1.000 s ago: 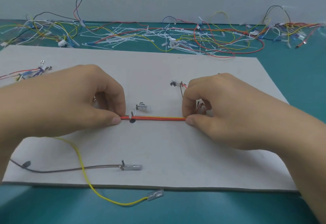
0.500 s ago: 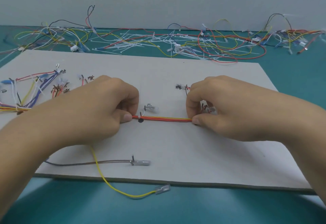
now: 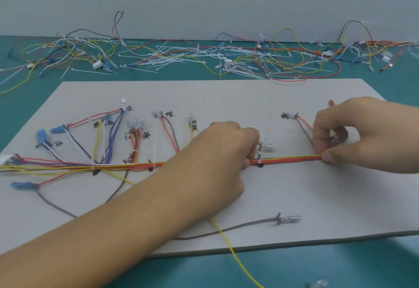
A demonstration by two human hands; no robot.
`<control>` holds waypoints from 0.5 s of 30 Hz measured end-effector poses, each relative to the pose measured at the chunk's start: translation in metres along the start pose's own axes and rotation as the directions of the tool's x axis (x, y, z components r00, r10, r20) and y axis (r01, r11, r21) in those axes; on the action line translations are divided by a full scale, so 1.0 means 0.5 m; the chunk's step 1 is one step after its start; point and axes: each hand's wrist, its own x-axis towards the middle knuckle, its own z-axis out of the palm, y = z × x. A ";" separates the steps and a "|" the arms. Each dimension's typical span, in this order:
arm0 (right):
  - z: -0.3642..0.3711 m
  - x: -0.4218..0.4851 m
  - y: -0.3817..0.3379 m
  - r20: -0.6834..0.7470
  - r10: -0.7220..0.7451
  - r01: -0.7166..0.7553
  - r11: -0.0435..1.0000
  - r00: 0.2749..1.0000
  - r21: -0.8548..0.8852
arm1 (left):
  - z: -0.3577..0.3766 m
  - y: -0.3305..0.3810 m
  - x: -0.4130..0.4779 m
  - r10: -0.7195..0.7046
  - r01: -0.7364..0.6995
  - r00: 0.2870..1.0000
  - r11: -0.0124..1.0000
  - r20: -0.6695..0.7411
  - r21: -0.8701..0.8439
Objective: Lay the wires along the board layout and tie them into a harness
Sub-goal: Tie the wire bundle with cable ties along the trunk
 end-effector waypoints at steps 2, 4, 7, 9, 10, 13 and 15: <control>-0.012 0.011 0.004 0.054 0.061 -0.060 0.998 0.997 -0.015 | 0.008 0.007 0.004 0.011 -0.011 1.000 1.000 0.000 -0.001; -0.028 0.022 -0.002 0.123 0.076 -0.069 0.996 0.990 -0.059 | 0.009 0.006 0.003 0.029 -0.029 1.000 0.999 -0.006 -0.017; -0.061 0.059 -0.018 0.191 0.063 -0.050 0.996 0.980 -0.069 | 0.005 0.003 0.001 0.059 -0.059 0.998 0.998 -0.006 -0.030; -0.079 0.109 -0.023 0.036 0.057 -0.059 0.996 0.998 0.063 | 0.003 0.003 0.000 0.076 -0.076 0.997 0.997 -0.008 -0.025; -0.085 0.143 -0.018 -0.101 0.085 -0.069 0.986 0.991 0.155 | 0.002 0.002 0.000 0.083 -0.083 0.996 0.996 -0.011 -0.023; -0.085 0.259 -0.001 -0.422 0.280 -0.135 0.930 0.862 0.341 | 0.000 0.003 0.002 0.090 -0.090 0.996 0.996 -0.006 -0.014; -0.077 0.316 0.012 -0.424 0.328 -0.188 0.922 0.844 0.339 | -0.004 0.006 0.007 0.088 -0.088 0.996 0.996 -0.001 -0.001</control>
